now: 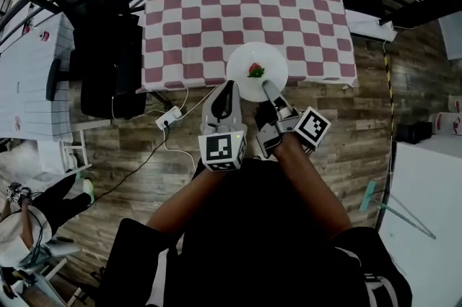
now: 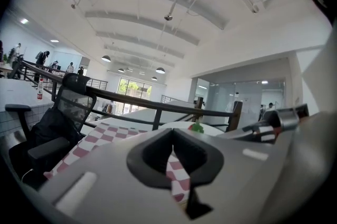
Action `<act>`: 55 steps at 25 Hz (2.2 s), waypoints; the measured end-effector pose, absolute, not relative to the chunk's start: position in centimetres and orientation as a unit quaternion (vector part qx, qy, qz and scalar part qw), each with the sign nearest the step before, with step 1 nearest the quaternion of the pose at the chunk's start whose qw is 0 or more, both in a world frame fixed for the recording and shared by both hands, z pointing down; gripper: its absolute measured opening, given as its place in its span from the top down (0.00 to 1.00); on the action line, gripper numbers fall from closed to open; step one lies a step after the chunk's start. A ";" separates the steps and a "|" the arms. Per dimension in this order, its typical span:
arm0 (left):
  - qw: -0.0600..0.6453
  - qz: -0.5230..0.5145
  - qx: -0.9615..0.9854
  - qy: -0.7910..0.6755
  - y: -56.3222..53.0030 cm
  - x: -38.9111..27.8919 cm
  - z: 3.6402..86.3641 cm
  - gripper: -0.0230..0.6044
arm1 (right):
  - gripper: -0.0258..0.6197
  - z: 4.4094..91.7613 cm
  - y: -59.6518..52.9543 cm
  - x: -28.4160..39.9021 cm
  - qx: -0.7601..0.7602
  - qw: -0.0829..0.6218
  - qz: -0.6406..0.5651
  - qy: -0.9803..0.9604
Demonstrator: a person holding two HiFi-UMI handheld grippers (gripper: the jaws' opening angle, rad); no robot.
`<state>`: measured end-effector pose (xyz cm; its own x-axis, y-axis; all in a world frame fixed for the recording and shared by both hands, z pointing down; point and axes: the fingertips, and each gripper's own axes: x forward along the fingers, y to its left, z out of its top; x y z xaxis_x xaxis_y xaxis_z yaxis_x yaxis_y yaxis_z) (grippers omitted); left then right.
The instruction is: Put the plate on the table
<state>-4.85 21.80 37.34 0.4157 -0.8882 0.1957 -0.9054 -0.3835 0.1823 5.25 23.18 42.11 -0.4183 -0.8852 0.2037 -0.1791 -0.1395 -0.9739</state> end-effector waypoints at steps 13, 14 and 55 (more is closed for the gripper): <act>0.148 0.037 0.836 -0.528 13.8 -9.4 38.3 0.95 | 0.94 42.4 15.9 2.1 -0.477 0.307 -0.603 0.561; 0.146 0.038 0.835 -0.529 13.3 -10.0 38.2 0.95 | 0.94 42.4 15.5 1.8 -0.478 0.307 -0.602 0.561; 0.127 0.050 0.837 -0.531 -0.4 -8.6 40.0 0.95 | 0.94 46.0 1.2 1.5 -0.457 0.263 -0.614 0.587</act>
<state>-8.61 -0.40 40.02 0.4322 -0.8752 0.2175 -0.9003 -0.4050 0.1594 1.51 1.24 46.04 -0.4436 -0.8596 0.2534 -0.2140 -0.1730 -0.9614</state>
